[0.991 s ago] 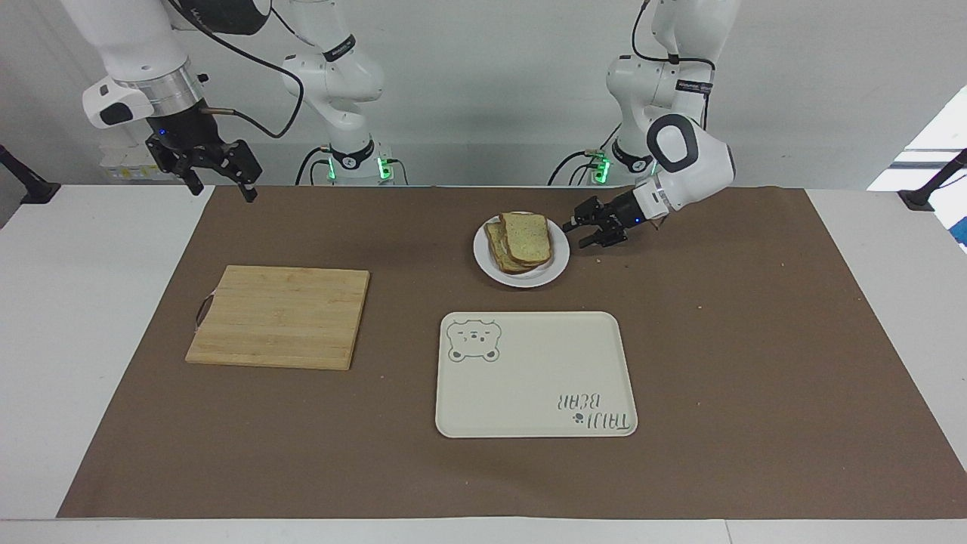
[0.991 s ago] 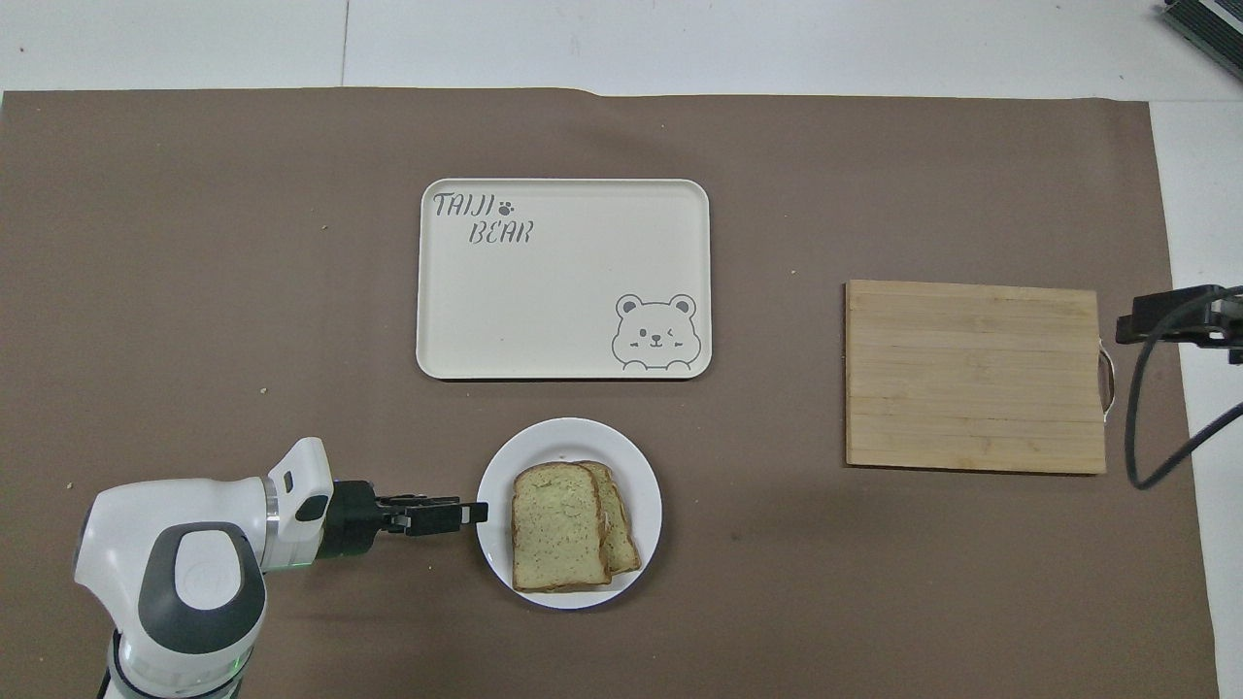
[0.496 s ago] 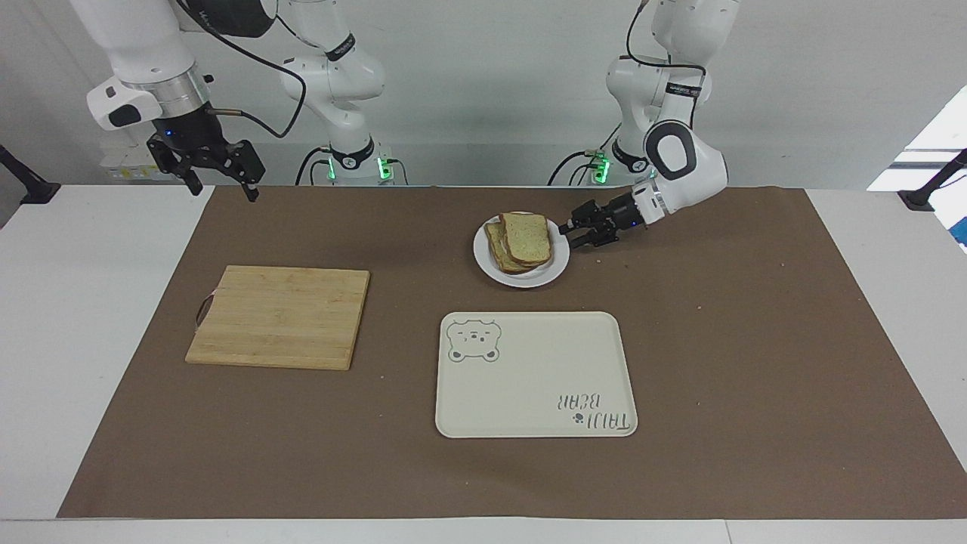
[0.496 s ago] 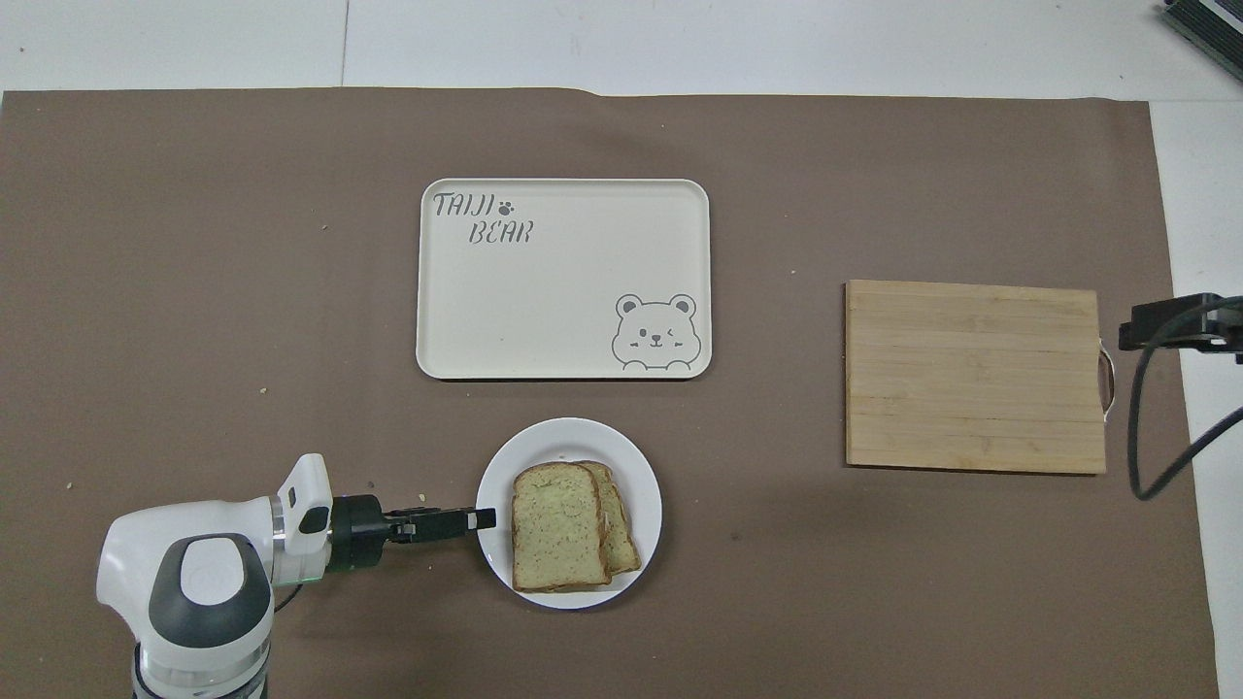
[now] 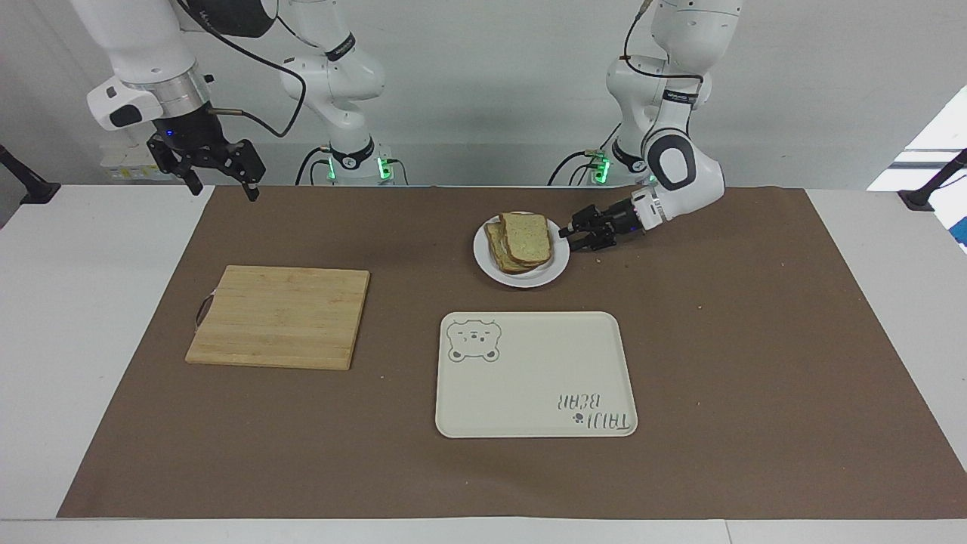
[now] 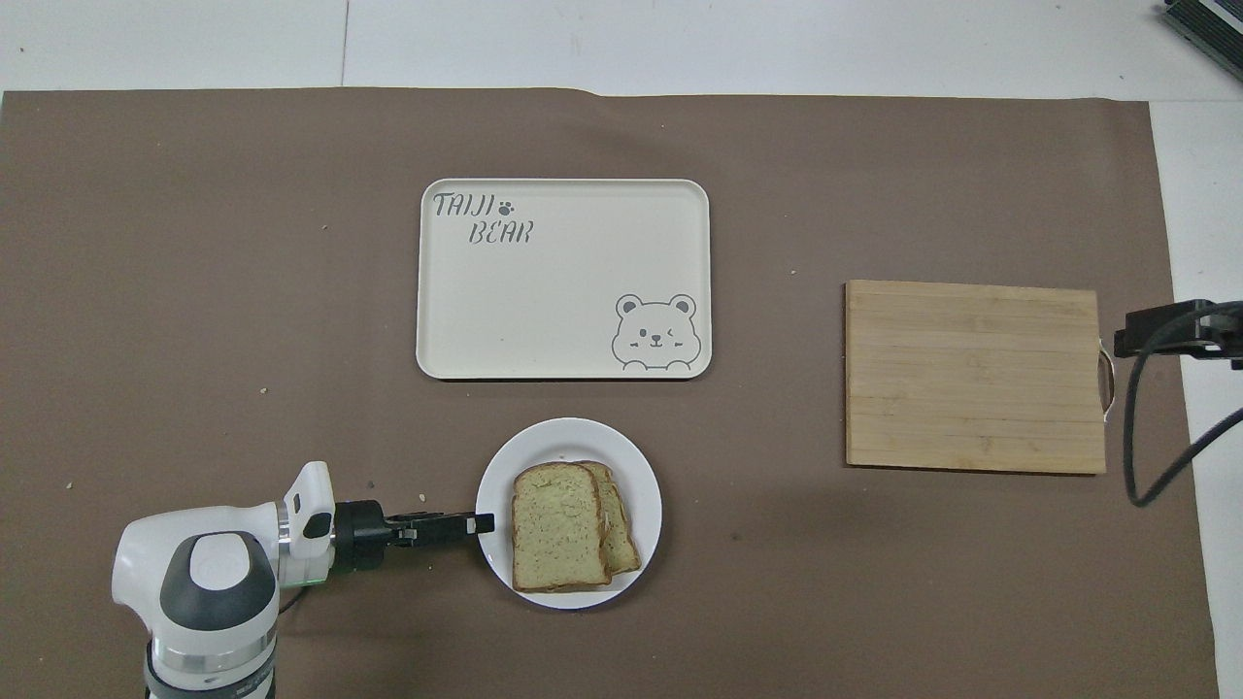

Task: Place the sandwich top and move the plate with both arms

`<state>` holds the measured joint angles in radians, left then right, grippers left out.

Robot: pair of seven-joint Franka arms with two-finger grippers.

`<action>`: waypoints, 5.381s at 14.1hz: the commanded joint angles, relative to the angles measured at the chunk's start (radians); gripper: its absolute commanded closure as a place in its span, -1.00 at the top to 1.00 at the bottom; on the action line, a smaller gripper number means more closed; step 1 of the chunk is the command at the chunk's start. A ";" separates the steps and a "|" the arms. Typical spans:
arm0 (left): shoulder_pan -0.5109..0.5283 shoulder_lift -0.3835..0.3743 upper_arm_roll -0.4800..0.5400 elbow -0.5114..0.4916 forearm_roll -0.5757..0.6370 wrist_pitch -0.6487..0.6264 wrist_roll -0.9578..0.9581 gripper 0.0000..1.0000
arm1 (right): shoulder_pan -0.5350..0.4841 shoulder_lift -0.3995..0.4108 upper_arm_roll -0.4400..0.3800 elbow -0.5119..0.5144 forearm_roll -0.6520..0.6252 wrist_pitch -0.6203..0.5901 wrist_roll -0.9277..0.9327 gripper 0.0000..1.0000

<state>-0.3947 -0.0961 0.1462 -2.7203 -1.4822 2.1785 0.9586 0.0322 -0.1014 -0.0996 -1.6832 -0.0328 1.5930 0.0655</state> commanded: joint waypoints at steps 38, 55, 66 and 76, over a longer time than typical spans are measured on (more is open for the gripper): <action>0.097 0.183 0.006 0.322 -0.115 -0.091 -0.093 -1.00 | 0.005 0.008 0.021 0.093 -0.002 -0.145 -0.044 1.00; 0.102 0.460 -0.045 0.769 0.270 0.047 -0.455 -1.00 | 0.005 0.008 0.021 0.093 -0.002 -0.145 -0.044 1.00; -0.033 0.492 -0.051 0.772 0.298 0.207 -0.515 -1.00 | 0.005 0.008 0.021 0.093 -0.002 -0.145 -0.044 1.00; -0.042 0.461 -0.039 0.775 0.451 0.259 -0.509 0.72 | 0.005 0.008 0.021 0.093 -0.002 -0.145 -0.044 1.00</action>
<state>-0.4170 0.3855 0.0857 -1.9496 -1.0911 2.4195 0.4641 0.0426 -0.0987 -0.0807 -1.6042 -0.0328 1.4637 0.0481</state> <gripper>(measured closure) 0.229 0.000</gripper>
